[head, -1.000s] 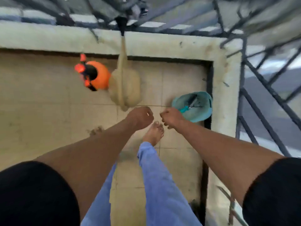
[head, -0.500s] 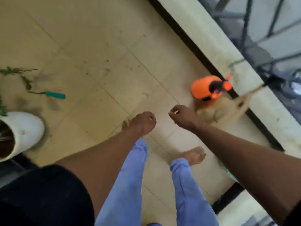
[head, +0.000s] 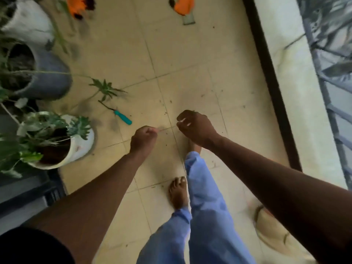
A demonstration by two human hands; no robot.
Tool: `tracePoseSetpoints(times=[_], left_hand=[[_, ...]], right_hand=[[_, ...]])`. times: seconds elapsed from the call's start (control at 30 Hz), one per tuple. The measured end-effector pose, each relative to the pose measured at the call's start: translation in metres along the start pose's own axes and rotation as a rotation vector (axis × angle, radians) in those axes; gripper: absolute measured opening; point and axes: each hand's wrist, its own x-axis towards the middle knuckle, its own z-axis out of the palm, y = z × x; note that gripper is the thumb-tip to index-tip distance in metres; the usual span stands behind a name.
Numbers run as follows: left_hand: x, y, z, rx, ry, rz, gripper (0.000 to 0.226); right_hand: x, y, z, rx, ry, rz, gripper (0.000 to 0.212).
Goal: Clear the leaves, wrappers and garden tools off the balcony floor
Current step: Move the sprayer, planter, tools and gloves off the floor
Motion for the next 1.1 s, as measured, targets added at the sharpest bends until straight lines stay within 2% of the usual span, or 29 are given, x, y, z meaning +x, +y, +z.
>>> tracePoseSetpoints(times=[0.17,0.27,0.43,0.57,0.73,0.77,0.8,0.83,0.87,0.93,0.97,1.03,1.07,1.1], left_hand=[[0.065,-0.010,-0.042,-0.046,0.049,-0.126,0.022],[0.115,-0.025,-0.057,-0.045,0.055,-0.198,0.017],[0.190,-0.055,-0.057,-0.070,0.073,-0.337,0.032],[0.245,-0.080,-0.036,-0.112,0.045,-0.436,0.048],[0.306,-0.104,-0.027,-0.248,0.193,-0.588,0.062],[0.312,-0.108,-0.015,-0.165,0.314,-0.494,0.057],[0.309,-0.105,0.008,-0.076,0.460,-0.314,0.046],[0.296,-0.101,0.026,-0.040,0.419,-0.194,0.037],[0.294,-0.112,0.055,-0.009,0.495,-0.074,0.039],[0.278,-0.111,0.104,0.018,0.358,0.029,0.051],[0.281,-0.118,0.110,0.149,0.279,0.070,0.053],[0.292,-0.122,0.104,0.319,0.216,0.138,0.051],[0.292,-0.122,0.097,0.382,0.266,0.123,0.050],[0.280,-0.120,0.099,0.429,0.226,0.077,0.050]], right_hand=[[0.081,-0.040,0.002,-0.091,-0.105,-0.103,0.017],[0.129,-0.049,0.009,-0.174,-0.171,-0.098,0.018],[0.201,-0.040,0.041,-0.387,-0.293,-0.110,0.024],[0.260,-0.021,0.086,-0.549,-0.337,-0.139,0.037],[0.329,0.006,0.150,-0.774,-0.383,-0.235,0.061],[0.341,0.011,0.160,-0.808,-0.380,-0.236,0.066],[0.350,0.017,0.168,-0.831,-0.365,-0.228,0.072],[0.357,0.023,0.174,-0.847,-0.334,-0.211,0.079],[0.362,0.029,0.179,-0.863,-0.294,-0.195,0.086],[0.366,0.040,0.190,-0.908,-0.241,-0.191,0.100],[0.364,0.044,0.194,-0.935,-0.235,-0.198,0.106],[0.360,0.051,0.199,-0.970,-0.227,-0.216,0.112],[0.359,0.052,0.200,-0.971,-0.222,-0.222,0.113],[0.359,0.051,0.200,-0.965,-0.223,-0.223,0.113]])
